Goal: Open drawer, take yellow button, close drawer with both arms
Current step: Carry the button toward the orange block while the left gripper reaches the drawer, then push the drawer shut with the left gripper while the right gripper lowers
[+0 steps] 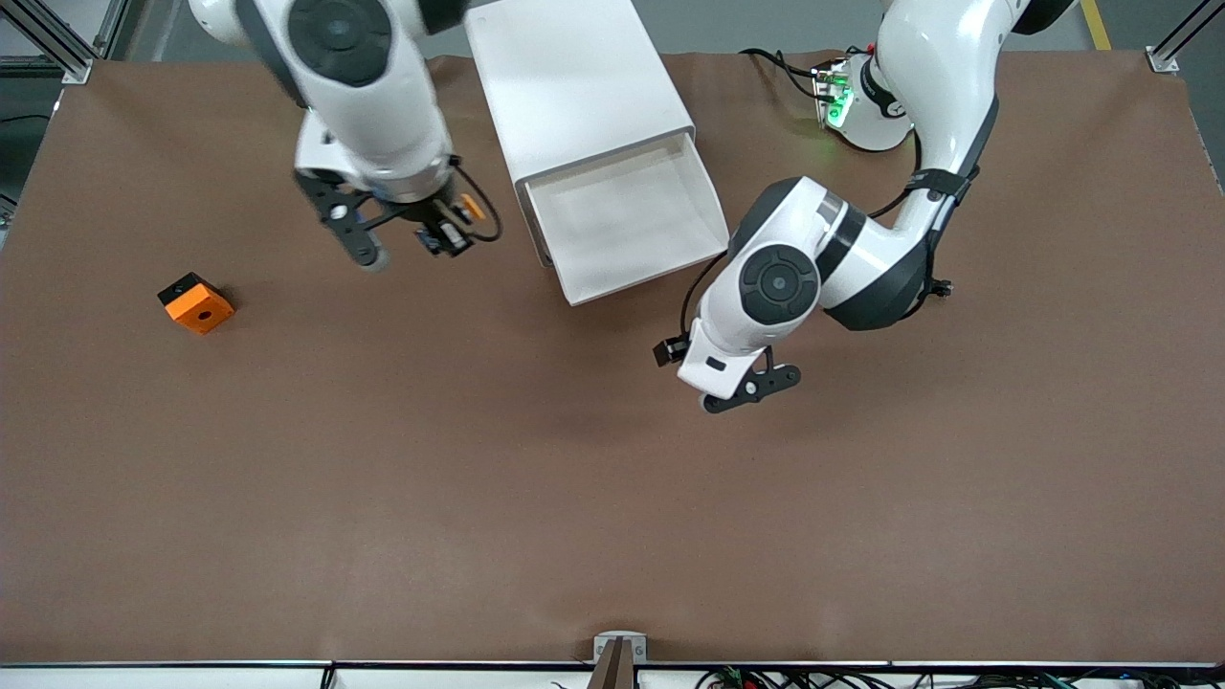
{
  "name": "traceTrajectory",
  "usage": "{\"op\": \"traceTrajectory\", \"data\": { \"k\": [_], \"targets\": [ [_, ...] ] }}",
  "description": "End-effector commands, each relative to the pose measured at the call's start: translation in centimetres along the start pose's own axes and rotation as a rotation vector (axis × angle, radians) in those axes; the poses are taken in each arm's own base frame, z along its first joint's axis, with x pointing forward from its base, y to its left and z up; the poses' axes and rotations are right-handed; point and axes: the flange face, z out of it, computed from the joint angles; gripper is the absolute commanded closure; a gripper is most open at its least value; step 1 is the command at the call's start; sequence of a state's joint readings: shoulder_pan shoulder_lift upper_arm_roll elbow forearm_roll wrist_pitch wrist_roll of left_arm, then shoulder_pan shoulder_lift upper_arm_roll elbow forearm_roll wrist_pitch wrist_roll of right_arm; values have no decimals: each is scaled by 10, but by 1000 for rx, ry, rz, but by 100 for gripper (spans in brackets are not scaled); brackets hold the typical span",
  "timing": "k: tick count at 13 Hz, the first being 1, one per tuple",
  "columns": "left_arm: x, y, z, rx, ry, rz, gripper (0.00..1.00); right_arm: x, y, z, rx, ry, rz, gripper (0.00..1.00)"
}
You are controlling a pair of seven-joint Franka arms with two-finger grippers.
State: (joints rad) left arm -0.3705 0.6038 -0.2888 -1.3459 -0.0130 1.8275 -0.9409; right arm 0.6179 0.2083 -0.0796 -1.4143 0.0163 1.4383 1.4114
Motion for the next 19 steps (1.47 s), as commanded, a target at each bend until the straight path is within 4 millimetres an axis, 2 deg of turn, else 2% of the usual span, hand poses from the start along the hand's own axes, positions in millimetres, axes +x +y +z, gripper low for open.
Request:
{"op": "traceTrajectory", "data": {
  "k": [1,5,7,10,12,13,17,19],
  "targets": [
    [-19,11,3,6,15,25,0,35,24,-2,-8,-18,-88,100],
    [-51,33,17,22,4,23,0,82,41,0,0,-22,-167,100],
    [-65,40,25,36,-5,20,0,126,62,1,12,-36,-225,100],
    [-86,48,33,47,-30,20,0,201,119,14,65,-37,-358,100],
    [-99,54,33,45,-45,8,0,235,144,26,75,-43,-424,100],
    [-103,56,34,36,-71,-9,0,249,152,32,81,-43,-441,100],
    [-118,63,41,23,-142,-52,0,283,167,68,111,-18,-491,100],
    [-131,69,44,19,-176,-74,0,302,175,101,132,13,-522,100]
  ]
}}
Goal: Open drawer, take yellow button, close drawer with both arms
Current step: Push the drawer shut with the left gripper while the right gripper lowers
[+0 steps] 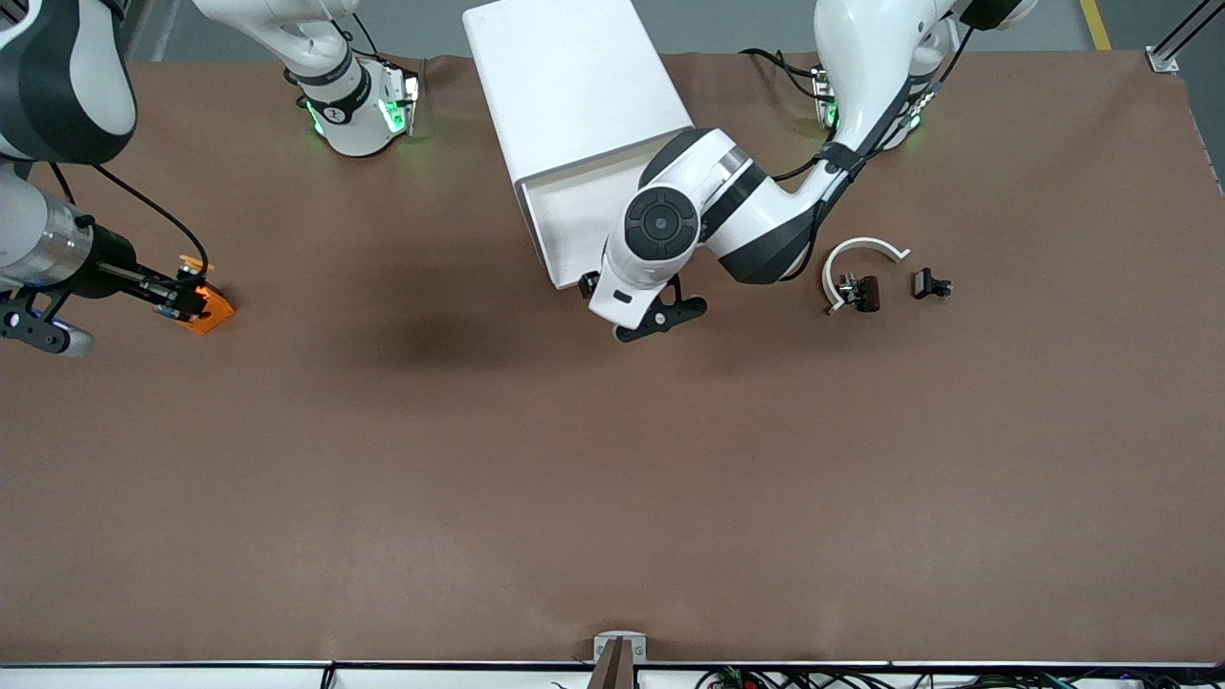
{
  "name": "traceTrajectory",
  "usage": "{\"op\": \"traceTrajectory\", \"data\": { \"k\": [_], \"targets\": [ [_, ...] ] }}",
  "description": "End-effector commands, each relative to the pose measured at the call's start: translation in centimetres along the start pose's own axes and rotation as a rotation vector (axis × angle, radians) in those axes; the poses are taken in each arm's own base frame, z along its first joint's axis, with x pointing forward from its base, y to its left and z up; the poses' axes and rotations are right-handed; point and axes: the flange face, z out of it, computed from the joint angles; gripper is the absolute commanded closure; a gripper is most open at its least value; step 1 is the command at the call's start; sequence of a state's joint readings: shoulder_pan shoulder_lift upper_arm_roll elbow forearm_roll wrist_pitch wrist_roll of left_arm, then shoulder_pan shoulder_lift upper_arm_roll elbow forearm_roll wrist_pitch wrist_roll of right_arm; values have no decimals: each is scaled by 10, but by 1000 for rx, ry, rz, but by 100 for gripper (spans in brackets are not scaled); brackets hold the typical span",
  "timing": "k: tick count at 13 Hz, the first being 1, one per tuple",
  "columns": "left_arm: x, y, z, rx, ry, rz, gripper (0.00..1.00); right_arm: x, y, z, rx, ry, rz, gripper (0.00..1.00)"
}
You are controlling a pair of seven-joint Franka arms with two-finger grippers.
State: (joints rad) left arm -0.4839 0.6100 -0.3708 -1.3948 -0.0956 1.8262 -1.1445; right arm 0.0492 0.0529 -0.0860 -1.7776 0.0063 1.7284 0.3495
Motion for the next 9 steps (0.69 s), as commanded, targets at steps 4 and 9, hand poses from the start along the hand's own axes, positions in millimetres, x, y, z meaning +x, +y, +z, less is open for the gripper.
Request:
{"op": "traceTrajectory", "data": {
  "k": [4,9],
  "targets": [
    [-38,16,12,-14,-113,-69,0,14,65,98,28,129,-91,100],
    [-69,25,27,6,-207,-112,0,20,94,146,35,209,-99,100]
  ]
}}
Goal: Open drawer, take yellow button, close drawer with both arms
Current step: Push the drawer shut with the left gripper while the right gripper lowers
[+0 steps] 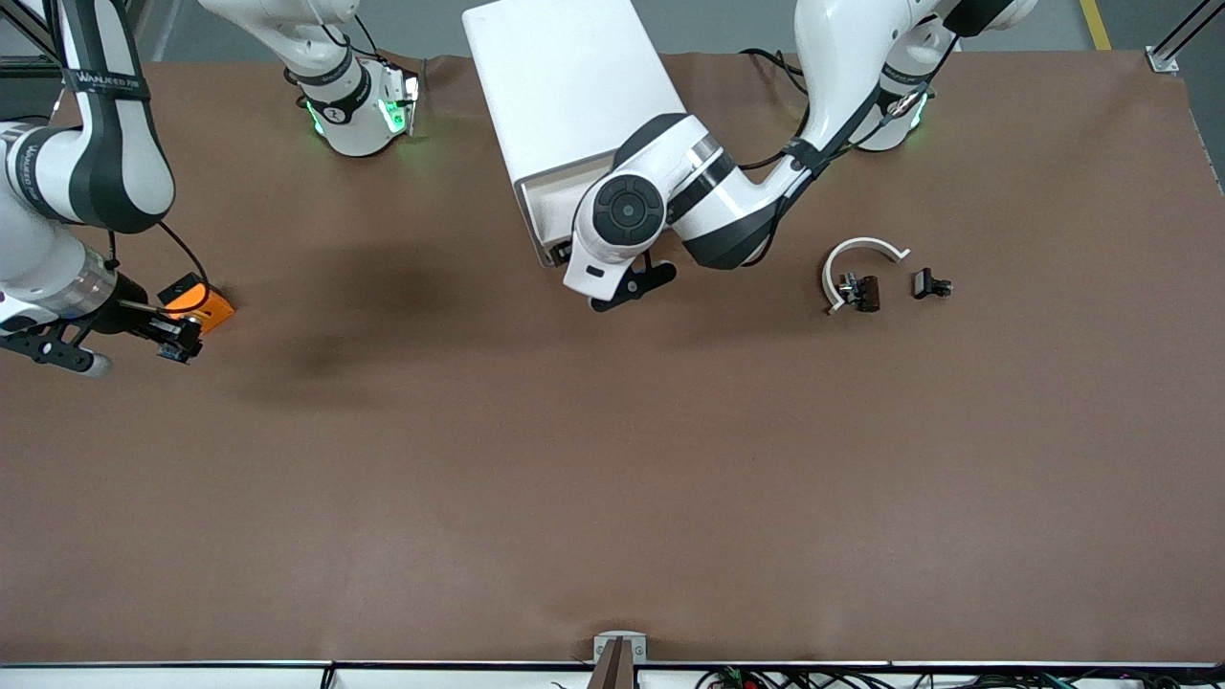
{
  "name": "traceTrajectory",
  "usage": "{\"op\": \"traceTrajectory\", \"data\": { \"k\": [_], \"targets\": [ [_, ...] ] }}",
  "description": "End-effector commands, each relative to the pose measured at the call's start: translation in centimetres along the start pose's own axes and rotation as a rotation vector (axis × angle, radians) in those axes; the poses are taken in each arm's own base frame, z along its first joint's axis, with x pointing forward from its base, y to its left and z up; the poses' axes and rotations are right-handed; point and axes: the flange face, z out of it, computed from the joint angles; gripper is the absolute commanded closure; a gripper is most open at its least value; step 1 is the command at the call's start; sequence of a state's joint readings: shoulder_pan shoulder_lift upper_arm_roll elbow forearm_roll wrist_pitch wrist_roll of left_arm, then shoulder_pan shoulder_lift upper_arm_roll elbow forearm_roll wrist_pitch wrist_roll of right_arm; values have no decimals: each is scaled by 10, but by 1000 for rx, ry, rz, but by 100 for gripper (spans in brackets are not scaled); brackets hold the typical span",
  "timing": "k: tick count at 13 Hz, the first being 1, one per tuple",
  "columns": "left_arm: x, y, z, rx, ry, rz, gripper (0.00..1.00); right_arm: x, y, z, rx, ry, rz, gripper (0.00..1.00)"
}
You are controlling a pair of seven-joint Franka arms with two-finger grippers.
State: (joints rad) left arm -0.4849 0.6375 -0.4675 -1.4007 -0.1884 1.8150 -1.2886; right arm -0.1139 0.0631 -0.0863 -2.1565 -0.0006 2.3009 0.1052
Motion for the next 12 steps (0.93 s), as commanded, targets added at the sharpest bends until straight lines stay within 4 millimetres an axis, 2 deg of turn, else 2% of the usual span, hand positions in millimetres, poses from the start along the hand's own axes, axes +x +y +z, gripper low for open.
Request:
{"op": "traceTrajectory", "data": {
  "k": [1,7,12],
  "targets": [
    [-18,4,9,6,-70,-34,0,-6,8,18,-2,26,-13,100],
    [-48,11,33,39,-137,-45,0,-7,12,25,-3,29,-6,100],
    [-61,14,42,47,-174,-48,0,-5,12,64,-6,62,-84,100]
  ]
}}
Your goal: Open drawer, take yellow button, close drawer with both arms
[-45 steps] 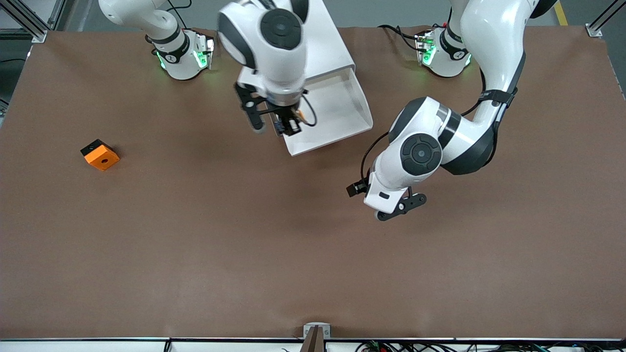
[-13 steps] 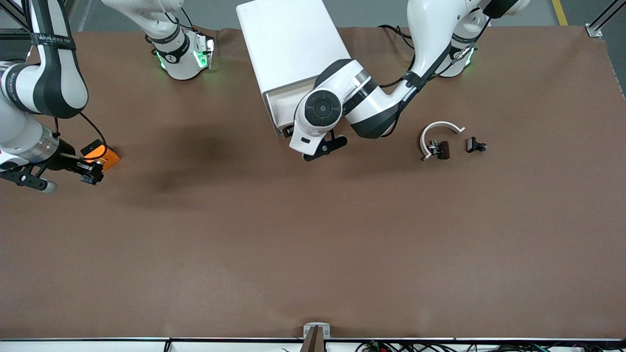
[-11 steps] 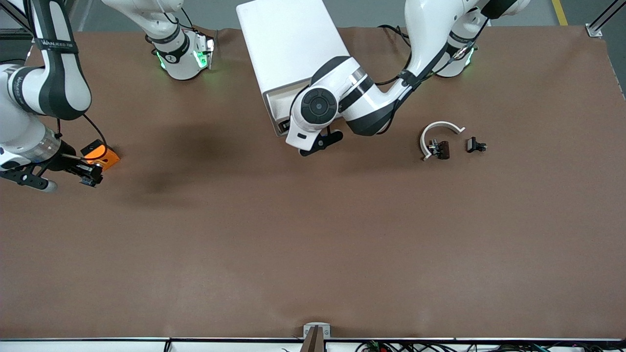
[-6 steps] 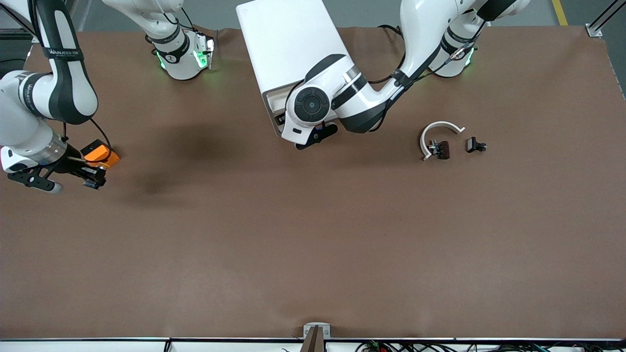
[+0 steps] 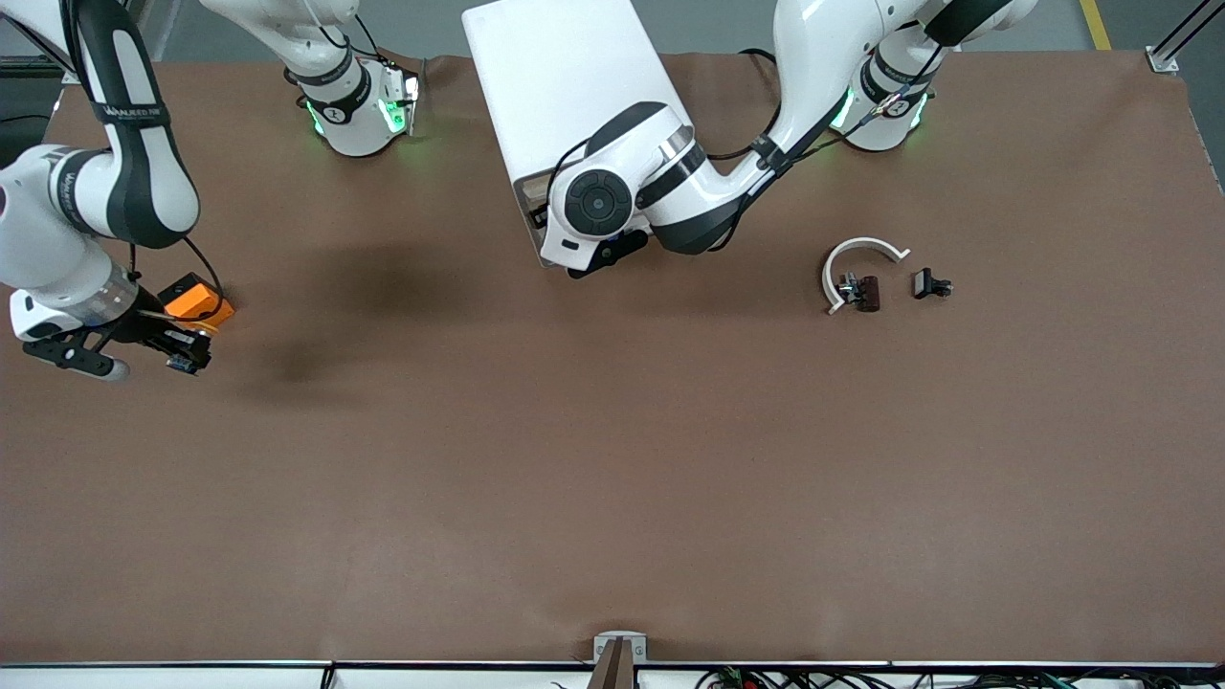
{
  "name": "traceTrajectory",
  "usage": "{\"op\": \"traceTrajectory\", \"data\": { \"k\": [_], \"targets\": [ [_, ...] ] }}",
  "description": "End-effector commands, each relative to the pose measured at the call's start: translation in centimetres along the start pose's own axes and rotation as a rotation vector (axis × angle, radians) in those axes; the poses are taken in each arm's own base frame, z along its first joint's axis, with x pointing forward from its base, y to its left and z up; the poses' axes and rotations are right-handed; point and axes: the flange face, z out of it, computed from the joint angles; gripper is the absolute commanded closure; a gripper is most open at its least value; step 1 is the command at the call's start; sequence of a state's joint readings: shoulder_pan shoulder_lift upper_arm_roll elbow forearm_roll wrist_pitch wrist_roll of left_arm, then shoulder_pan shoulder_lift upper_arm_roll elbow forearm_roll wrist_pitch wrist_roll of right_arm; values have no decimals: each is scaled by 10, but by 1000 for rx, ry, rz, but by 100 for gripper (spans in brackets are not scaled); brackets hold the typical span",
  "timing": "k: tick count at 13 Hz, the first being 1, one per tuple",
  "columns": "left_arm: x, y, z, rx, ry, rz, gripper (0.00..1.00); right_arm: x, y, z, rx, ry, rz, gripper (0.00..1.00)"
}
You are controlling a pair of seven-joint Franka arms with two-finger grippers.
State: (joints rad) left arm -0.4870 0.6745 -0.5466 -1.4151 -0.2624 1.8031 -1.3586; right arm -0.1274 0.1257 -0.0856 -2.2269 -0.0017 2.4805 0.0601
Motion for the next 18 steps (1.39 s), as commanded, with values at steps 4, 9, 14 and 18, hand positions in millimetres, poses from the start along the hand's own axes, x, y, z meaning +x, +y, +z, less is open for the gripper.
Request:
{"op": "traceTrajectory", "data": {
  "k": [4,9,14,18],
  "targets": [
    [-13,6,3,-8,-34,-21,0,-1,11,67,-9,33,-127,100],
    [37,-9,-53,-87,44,-90,0,-8,7,123,-9,39,-135,100],
    [115,-60,-175,-273,114,-110,0,-14,0,152,35,20,-126,100],
    [125,-126,-257,-293,239,-34,0,-12,7,160,97,13,-108,100]
  ]
}}
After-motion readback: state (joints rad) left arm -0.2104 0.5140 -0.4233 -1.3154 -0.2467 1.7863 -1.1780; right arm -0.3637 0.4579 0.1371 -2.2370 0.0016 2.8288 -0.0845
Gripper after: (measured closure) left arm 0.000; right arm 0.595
